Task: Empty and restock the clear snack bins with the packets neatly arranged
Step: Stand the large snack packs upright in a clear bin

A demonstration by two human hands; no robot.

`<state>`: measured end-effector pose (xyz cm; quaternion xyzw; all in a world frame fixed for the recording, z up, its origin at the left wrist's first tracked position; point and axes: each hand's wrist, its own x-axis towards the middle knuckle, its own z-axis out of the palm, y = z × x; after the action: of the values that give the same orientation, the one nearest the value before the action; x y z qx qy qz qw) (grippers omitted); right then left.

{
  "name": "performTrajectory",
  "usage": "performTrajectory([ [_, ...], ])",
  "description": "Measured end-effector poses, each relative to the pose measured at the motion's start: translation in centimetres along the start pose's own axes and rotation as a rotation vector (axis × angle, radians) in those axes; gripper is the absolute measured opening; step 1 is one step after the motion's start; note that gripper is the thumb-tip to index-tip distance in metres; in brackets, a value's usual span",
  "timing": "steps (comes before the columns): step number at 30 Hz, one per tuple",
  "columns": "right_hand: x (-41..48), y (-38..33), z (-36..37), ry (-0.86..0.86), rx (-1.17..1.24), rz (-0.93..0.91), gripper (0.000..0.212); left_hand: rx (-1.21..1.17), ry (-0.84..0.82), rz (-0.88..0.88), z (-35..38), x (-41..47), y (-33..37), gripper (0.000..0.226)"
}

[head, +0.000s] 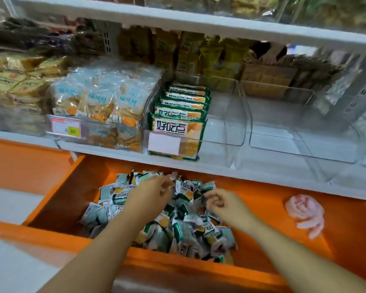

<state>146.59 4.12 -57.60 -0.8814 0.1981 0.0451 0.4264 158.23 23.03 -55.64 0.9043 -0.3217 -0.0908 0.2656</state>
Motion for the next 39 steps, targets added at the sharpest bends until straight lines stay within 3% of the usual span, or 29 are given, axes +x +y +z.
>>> performTrajectory([
  [4,1.5,2.7,3.2,-0.243,-0.037,0.136,0.061,0.124,-0.148,-0.078,2.1,0.8,-2.8,0.036],
  [7,2.9,4.1,5.2,-0.287,-0.082,0.153,0.081,0.207,-0.199,-0.077,3.8,2.1,-4.7,0.047],
  [12,5.4,4.6,5.9,-0.315,-0.161,-0.008,0.084,0.117,-0.194,-0.108,5.7,4.7,-7.0,0.045],
  [16,6.2,4.8,7.4,-0.472,-0.241,-0.006,0.098,0.212,-0.474,-0.141,7.3,5.7,-8.0,0.071],
  [24,7.2,5.5,8.4,-0.304,-0.273,-0.033,0.086,0.250,-0.646,-0.123,8.2,5.9,-7.1,0.084],
  [27,7.7,5.5,8.7,-0.296,-0.245,-0.057,0.095,0.174,-0.606,-0.119,8.4,6.0,-7.3,0.085],
  [31,8.4,5.8,8.6,-0.337,-0.101,-0.047,0.124,0.079,-0.640,-0.101,8.9,5.7,-7.0,0.095],
  [39,8.0,6.7,8.6,-0.337,-0.178,-0.111,0.114,0.174,-0.886,-0.136,6.4,5.1,-6.3,0.121],
])
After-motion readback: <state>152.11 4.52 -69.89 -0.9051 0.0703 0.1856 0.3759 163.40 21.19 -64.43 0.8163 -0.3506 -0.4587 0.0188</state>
